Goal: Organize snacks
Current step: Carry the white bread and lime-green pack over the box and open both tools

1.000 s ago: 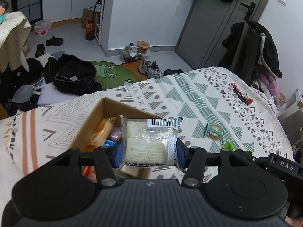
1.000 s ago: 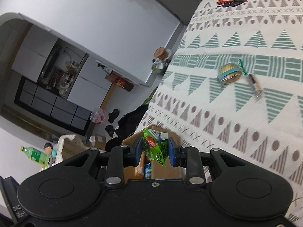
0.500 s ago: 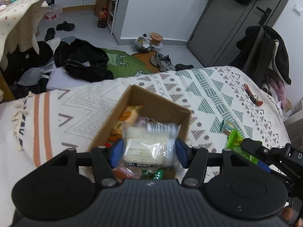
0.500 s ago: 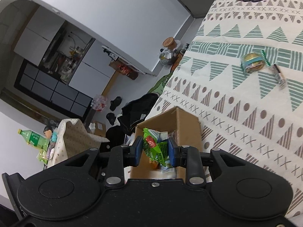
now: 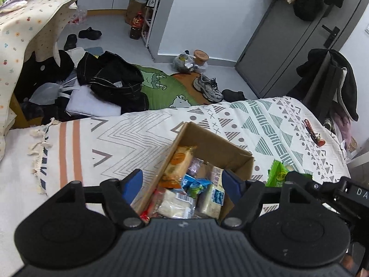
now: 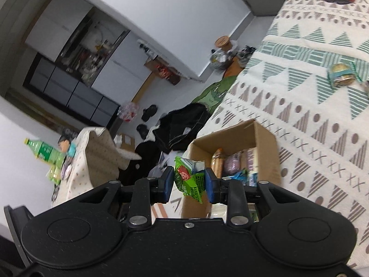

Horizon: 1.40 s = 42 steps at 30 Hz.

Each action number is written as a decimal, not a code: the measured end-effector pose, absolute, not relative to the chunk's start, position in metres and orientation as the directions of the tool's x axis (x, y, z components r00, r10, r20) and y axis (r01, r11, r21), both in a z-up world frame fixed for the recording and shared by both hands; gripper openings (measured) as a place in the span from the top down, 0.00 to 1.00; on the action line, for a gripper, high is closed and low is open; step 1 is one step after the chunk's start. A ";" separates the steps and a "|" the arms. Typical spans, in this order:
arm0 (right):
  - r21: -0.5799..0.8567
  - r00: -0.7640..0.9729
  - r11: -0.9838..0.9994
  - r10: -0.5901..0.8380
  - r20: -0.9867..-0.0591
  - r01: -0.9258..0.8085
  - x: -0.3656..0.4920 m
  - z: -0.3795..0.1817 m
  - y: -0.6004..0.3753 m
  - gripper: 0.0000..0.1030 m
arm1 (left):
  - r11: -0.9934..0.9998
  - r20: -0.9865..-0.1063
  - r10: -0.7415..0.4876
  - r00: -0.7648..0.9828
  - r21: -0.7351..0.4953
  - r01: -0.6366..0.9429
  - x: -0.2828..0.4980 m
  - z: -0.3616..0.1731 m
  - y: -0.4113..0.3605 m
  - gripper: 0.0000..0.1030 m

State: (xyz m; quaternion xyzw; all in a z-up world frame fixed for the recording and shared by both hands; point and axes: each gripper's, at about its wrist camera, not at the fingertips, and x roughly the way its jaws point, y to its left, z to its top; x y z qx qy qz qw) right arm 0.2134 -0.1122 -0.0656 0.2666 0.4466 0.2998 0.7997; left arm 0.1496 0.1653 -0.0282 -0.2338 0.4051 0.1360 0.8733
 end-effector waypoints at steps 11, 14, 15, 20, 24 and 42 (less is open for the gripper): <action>0.664 0.463 0.724 0.661 -0.591 -0.187 0.213 -0.065 -0.148 0.51 | 0.853 -0.768 0.026 0.640 -0.316 -0.414 0.148 -0.023 0.174 0.19; 0.658 0.486 0.735 0.640 -0.595 -0.162 0.214 -0.065 -0.170 0.49 | 0.858 -0.770 0.018 0.638 -0.315 -0.405 0.149 -0.023 0.168 0.15; 0.657 0.495 0.738 0.633 -0.596 -0.154 0.214 -0.065 -0.178 0.49 | 0.860 -0.770 0.019 0.637 -0.313 -0.403 0.149 -0.022 0.165 0.14; 0.649 0.526 0.750 0.606 -0.597 -0.127 0.213 -0.066 -0.210 0.46 | 0.872 -0.770 0.007 0.638 -0.308 -0.381 0.153 -0.020 0.150 0.13; 0.636 0.545 0.762 0.586 -0.600 -0.118 0.212 -0.066 -0.232 0.44 | 0.882 -0.768 -0.003 0.640 -0.304 -0.361 0.156 -0.018 0.134 0.12; 0.559 0.599 0.825 0.489 -0.634 -0.081 0.222 -0.065 -0.308 0.12 | 0.911 -0.768 -0.064 0.638 -0.307 -0.277 0.179 -0.016 0.050 0.00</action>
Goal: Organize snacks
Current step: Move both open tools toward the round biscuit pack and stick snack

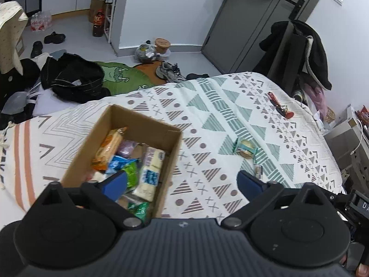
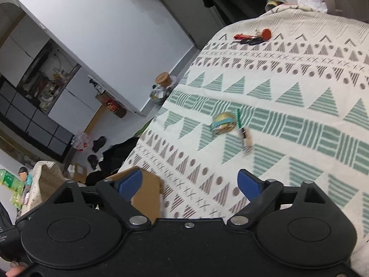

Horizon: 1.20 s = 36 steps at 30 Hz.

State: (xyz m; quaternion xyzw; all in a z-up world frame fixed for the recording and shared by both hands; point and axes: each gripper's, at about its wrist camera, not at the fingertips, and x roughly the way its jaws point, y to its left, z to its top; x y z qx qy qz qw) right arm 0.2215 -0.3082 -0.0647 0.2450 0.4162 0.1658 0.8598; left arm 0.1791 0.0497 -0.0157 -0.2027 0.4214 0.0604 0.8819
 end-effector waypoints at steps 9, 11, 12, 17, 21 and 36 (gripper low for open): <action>0.528 0.596 0.847 0.455 -0.662 -0.060 0.246 -0.083 -0.330 0.11 | 0.917 -0.770 -0.094 0.631 -0.313 -0.246 0.205 -0.021 0.020 0.00; 0.521 0.596 0.851 0.452 -0.664 -0.065 0.252 -0.089 -0.334 0.10 | 0.920 -0.774 -0.096 0.626 -0.309 -0.240 0.211 -0.024 0.013 0.00; 0.520 0.594 0.851 0.455 -0.664 -0.071 0.255 -0.092 -0.335 0.10 | 0.921 -0.776 -0.098 0.623 -0.308 -0.238 0.215 -0.026 0.010 0.00; 0.540 0.589 0.836 0.484 -0.647 -0.094 0.266 -0.116 -0.342 0.11 | 0.933 -0.784 -0.093 0.614 -0.283 -0.220 0.232 -0.033 -0.006 0.00; 0.546 0.571 0.835 0.480 -0.666 -0.066 0.275 -0.134 -0.346 0.12 | 0.953 -0.797 -0.051 0.601 -0.218 -0.209 0.246 -0.039 -0.021 0.00; 0.539 0.523 0.841 0.474 -0.708 -0.032 0.331 -0.190 -0.330 0.27 | 0.964 -0.811 -0.066 0.581 -0.202 -0.172 0.304 -0.085 -0.053 0.01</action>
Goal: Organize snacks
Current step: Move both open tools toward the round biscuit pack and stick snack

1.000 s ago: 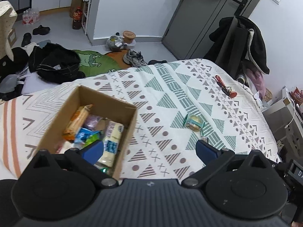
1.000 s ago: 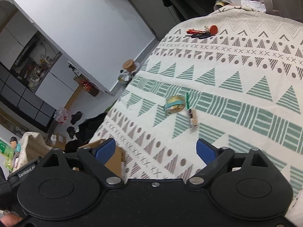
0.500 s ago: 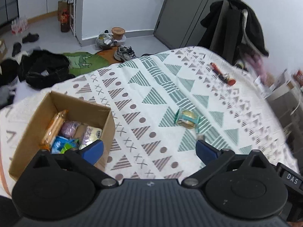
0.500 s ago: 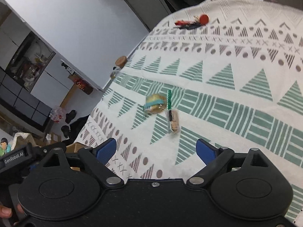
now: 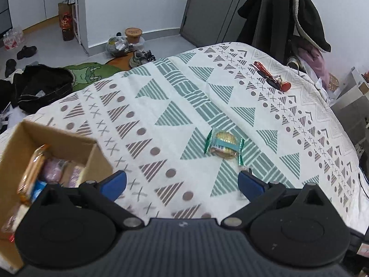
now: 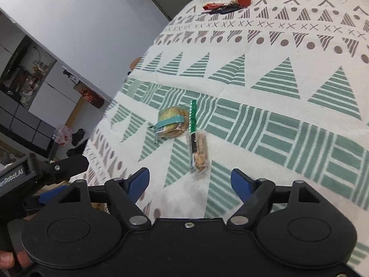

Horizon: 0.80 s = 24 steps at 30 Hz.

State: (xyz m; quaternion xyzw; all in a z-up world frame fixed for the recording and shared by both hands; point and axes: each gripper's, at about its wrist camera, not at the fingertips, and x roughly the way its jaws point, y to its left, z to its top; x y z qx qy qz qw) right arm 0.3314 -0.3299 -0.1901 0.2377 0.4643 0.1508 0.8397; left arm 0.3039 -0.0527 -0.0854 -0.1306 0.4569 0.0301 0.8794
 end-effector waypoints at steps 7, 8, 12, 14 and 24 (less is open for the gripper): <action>0.516 0.504 0.856 0.455 -0.734 -0.023 0.347 -0.204 -0.330 0.34 | 0.955 -0.796 -0.104 0.597 -0.247 -0.163 0.331 -0.115 -0.060 0.03; 0.515 0.502 0.857 0.454 -0.736 -0.020 0.348 -0.206 -0.331 0.35 | 0.955 -0.793 -0.107 0.599 -0.250 -0.160 0.334 -0.119 -0.061 0.03; 0.518 0.509 0.855 0.457 -0.730 -0.023 0.354 -0.207 -0.329 0.36 | 0.955 -0.784 -0.125 0.608 -0.261 -0.140 0.348 -0.134 -0.067 0.03; 0.520 0.502 0.854 0.459 -0.733 -0.021 0.360 -0.210 -0.326 0.41 | 0.955 -0.781 -0.134 0.610 -0.266 -0.130 0.354 -0.141 -0.071 0.03; 0.549 0.476 0.834 0.460 -0.750 0.057 0.374 -0.220 -0.336 0.85 | 0.964 -0.777 -0.158 0.610 -0.254 -0.075 0.380 -0.161 -0.093 0.06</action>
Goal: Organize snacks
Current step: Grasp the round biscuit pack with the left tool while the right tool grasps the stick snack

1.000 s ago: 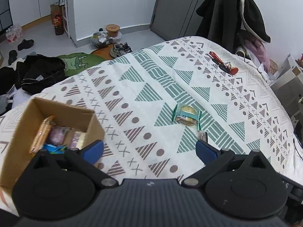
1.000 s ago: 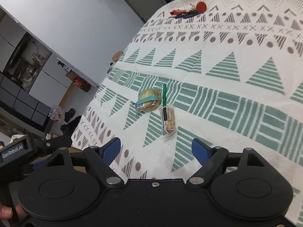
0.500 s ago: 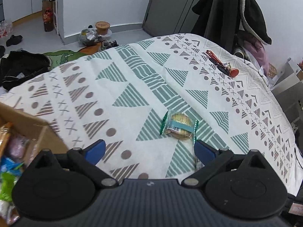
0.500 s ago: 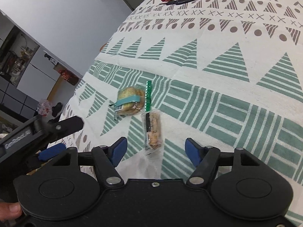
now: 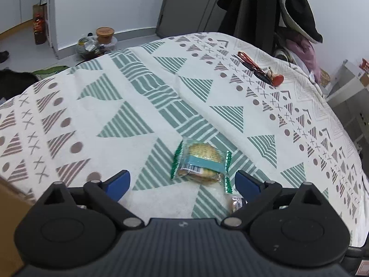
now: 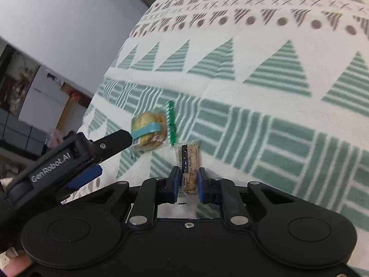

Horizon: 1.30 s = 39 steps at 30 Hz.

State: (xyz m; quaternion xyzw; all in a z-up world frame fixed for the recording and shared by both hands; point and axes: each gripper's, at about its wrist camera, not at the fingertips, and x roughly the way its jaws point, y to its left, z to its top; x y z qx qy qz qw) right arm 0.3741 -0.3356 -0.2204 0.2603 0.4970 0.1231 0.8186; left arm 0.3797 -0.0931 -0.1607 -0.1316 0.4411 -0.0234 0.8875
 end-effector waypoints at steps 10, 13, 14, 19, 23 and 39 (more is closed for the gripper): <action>0.553 0.517 0.822 0.417 -0.747 0.135 0.373 -0.219 -0.359 0.85 | 0.979 -0.785 -0.146 0.602 -0.200 -0.024 0.407 -0.171 -0.113 0.06; 0.546 0.526 0.826 0.405 -0.748 0.141 0.373 -0.218 -0.362 0.85 | 0.982 -0.796 -0.148 0.587 -0.188 -0.008 0.417 -0.176 -0.120 0.06; 0.546 0.527 0.826 0.403 -0.748 0.143 0.374 -0.218 -0.362 0.85 | 0.983 -0.799 -0.145 0.583 -0.184 -0.008 0.419 -0.178 -0.121 0.07; 0.544 0.525 0.828 0.404 -0.749 0.139 0.374 -0.219 -0.363 0.85 | 0.986 -0.823 -0.130 0.552 -0.164 -0.012 0.430 -0.191 -0.128 0.07; 0.549 0.519 0.826 0.415 -0.747 0.131 0.376 -0.221 -0.361 0.84 | 0.990 -0.833 -0.113 0.542 -0.138 -0.005 0.434 -0.199 -0.135 0.07; 0.580 0.526 0.812 0.466 -0.711 0.065 0.377 -0.208 -0.352 0.85 | 0.994 -0.832 -0.071 0.550 -0.107 -0.035 0.423 -0.181 -0.133 0.47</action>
